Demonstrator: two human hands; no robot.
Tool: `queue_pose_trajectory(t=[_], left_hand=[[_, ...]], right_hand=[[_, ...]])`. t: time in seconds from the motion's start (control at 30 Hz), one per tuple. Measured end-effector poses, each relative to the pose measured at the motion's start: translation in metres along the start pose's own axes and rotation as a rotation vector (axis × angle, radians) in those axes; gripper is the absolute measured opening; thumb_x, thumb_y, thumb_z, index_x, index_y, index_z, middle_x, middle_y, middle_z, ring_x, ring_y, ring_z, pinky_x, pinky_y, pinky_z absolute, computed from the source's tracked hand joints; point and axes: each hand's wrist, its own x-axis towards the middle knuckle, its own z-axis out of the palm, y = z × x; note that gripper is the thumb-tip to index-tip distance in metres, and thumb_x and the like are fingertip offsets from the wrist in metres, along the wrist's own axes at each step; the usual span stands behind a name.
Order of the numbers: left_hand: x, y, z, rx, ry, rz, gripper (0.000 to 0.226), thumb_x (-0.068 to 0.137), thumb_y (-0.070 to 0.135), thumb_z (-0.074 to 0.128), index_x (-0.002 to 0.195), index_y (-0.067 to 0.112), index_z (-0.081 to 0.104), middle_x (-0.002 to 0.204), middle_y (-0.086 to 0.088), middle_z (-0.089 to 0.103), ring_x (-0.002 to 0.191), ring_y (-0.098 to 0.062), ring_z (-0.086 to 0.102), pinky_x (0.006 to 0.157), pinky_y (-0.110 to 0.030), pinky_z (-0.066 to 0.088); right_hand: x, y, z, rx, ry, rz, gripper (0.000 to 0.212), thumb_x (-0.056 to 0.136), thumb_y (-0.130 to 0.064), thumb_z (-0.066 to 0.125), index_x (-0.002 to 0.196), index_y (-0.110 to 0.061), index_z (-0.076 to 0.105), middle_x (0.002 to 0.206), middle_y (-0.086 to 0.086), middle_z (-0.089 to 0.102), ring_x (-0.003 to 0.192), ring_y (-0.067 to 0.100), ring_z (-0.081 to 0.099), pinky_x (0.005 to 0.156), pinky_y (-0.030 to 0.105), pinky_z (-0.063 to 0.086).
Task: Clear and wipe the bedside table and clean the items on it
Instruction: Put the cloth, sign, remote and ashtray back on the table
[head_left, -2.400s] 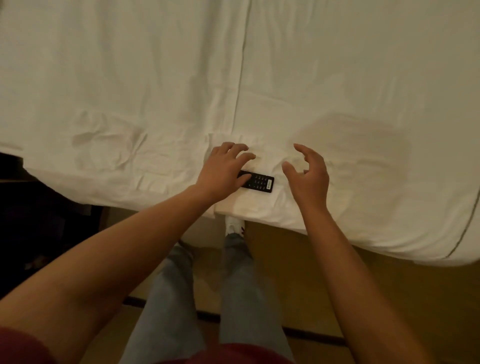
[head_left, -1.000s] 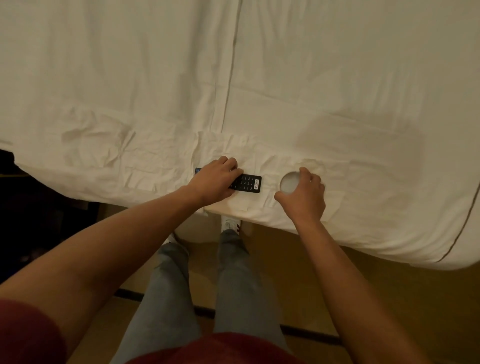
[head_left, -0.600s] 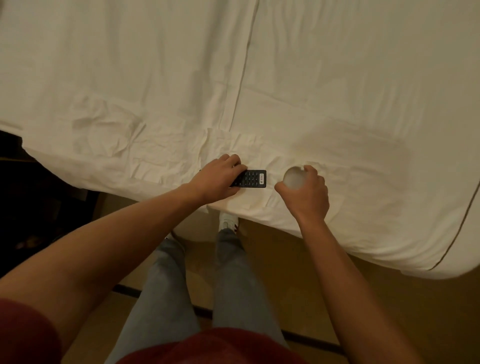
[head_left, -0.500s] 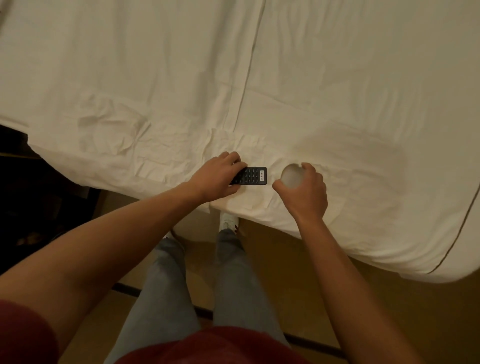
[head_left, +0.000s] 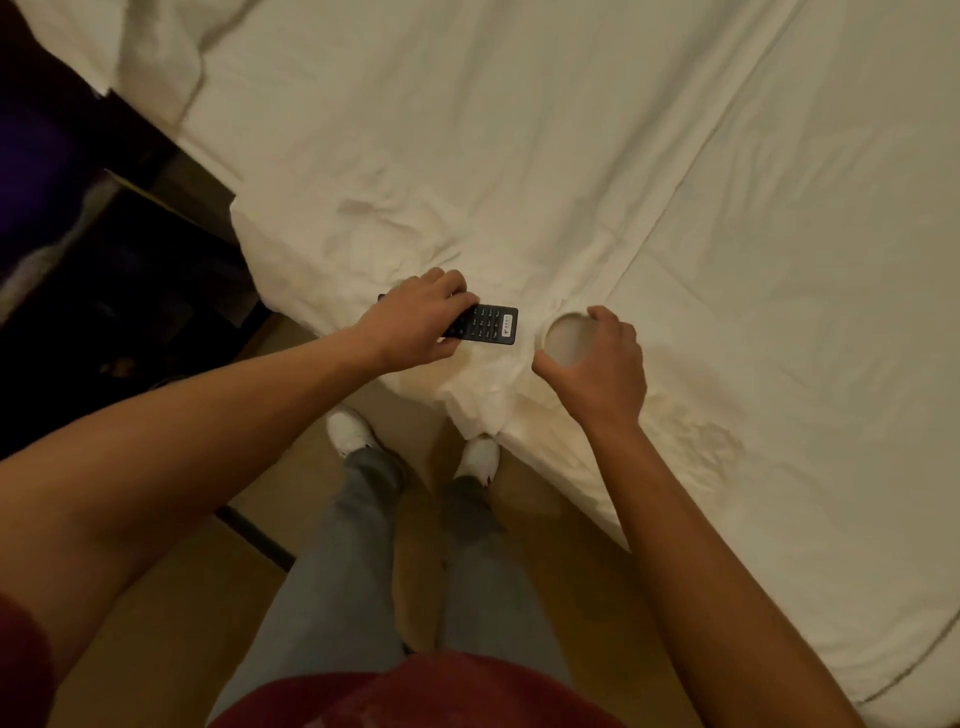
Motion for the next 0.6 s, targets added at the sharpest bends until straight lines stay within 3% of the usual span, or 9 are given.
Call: queue_pose_trajectory(t=[0.6], left_hand=[[-0.231,-0.273,-0.087,-0.066,0.330,-0.451,0.057,0.084,0.024,0.076,0.135,0.004,0.059,0.122,-0.017,0.057,0.105,-0.033,0.056,0.088,-0.048,0.053]], right_hand=[[-0.011,-0.364,0.123,-0.081,-0.115,-0.515,0.092,0.066,-0.060,0.074,0.146,-0.026,0.042,0.138,0.003,0.053,0.125,0.028,0.055,0.087,0.037,0.046]])
